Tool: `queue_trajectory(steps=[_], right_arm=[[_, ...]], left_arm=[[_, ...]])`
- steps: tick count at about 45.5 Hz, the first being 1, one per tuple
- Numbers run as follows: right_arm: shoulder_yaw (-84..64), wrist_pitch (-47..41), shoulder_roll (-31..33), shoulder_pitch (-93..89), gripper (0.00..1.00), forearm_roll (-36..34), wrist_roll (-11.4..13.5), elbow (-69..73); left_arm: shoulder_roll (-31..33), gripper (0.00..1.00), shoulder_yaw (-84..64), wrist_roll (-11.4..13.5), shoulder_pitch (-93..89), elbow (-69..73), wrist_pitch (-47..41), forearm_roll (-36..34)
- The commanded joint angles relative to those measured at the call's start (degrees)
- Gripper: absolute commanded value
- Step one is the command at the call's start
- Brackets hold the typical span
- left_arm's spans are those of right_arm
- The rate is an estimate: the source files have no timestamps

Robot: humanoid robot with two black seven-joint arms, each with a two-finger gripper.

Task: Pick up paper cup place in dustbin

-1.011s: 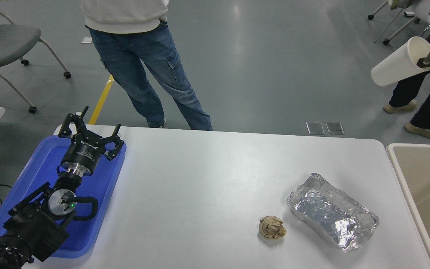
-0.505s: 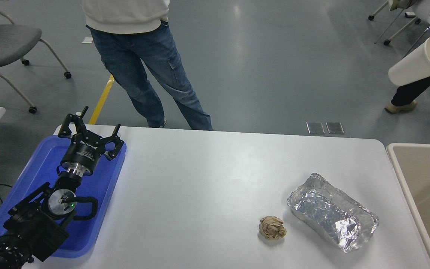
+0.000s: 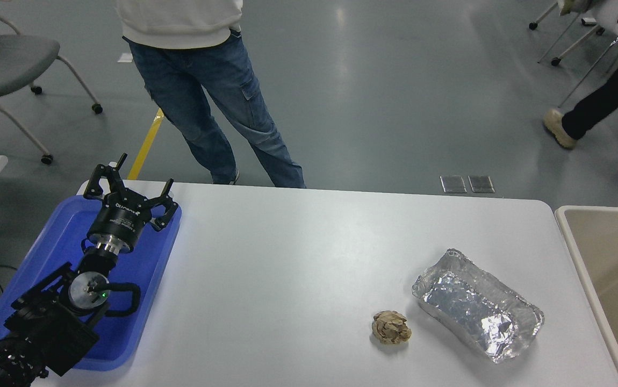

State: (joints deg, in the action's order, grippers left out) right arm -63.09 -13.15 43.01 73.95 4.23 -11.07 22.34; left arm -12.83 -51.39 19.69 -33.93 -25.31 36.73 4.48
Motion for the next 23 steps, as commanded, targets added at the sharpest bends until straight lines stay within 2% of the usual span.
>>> queue_trajectory(steps=[1, 12, 23], right_arm=[[9.29, 5.14, -4.34, -17.60, 0.00, -0.54, 0.96, -10.46], [15.97, 10.95, -8.56, -28.59, 0.00, -0.54, 1.67, -12.58], [21.51, 12.27, -9.00, -34.66, 0.00, -0.63, 1.67, -12.84]], left_arm=[[0.00, 1.00, -0.03, 0.00, 0.00, 0.00, 0.00, 0.00], [0.00, 1.00, -0.03, 0.00, 0.00, 0.00, 0.00, 0.00], [0.00, 1.00, -0.03, 0.00, 0.00, 0.00, 0.00, 0.00]])
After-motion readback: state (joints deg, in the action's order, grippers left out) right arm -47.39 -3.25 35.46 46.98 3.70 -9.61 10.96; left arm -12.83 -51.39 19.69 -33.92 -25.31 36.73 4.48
